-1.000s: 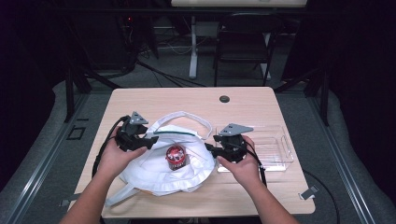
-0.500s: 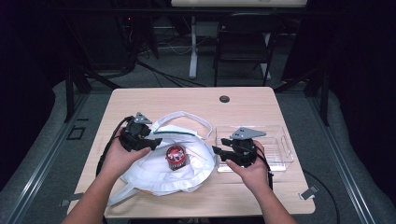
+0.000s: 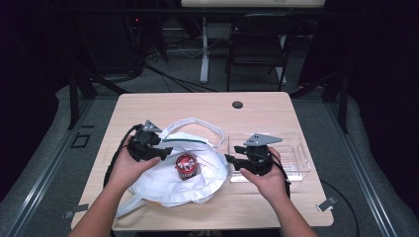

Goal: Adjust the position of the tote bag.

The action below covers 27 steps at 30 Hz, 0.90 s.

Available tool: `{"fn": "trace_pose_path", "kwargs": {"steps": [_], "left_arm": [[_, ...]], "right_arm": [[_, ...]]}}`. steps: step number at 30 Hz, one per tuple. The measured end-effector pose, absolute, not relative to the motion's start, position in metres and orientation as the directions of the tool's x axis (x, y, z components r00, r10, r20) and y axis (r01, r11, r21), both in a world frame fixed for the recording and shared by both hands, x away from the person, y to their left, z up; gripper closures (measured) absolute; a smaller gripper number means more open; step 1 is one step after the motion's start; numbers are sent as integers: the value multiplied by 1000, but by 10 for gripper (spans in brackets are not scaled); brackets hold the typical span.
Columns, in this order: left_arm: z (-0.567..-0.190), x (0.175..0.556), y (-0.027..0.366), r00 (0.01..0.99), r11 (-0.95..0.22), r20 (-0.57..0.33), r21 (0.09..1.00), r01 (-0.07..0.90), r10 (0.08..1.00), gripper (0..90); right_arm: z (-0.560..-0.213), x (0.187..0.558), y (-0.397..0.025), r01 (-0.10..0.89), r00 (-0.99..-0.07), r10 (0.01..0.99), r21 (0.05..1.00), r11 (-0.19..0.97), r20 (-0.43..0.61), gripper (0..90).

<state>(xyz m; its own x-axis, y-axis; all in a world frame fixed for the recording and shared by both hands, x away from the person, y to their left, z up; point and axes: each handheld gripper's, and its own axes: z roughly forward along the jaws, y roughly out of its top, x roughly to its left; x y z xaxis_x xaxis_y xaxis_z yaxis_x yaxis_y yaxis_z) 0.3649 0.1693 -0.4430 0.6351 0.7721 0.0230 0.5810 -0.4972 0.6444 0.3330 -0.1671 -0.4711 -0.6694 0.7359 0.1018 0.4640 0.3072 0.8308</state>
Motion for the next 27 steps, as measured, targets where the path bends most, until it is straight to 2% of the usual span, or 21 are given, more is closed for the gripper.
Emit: {"fn": "trace_pose_path", "kwargs": {"steps": [15,18,22,24,27], "left_arm": [[-447,361,178,627,-470,-1,662,584,779,442],[-448,359,182,625,-468,2,666,582,781,446],[-451,353,189,615,-435,-29,681,589,788,451],[-453,350,193,611,-435,-25,680,591,791,451],[-456,346,198,600,-421,-30,685,595,799,451]], "right_arm": [[-452,348,-139,415,-759,649,803,427,47,532],[-451,352,-133,423,-772,632,794,437,63,534],[-452,356,-125,424,-784,618,778,464,58,488],[-451,356,-119,383,-798,603,786,486,16,463],[-450,356,-111,377,-810,586,783,495,19,446]]}}
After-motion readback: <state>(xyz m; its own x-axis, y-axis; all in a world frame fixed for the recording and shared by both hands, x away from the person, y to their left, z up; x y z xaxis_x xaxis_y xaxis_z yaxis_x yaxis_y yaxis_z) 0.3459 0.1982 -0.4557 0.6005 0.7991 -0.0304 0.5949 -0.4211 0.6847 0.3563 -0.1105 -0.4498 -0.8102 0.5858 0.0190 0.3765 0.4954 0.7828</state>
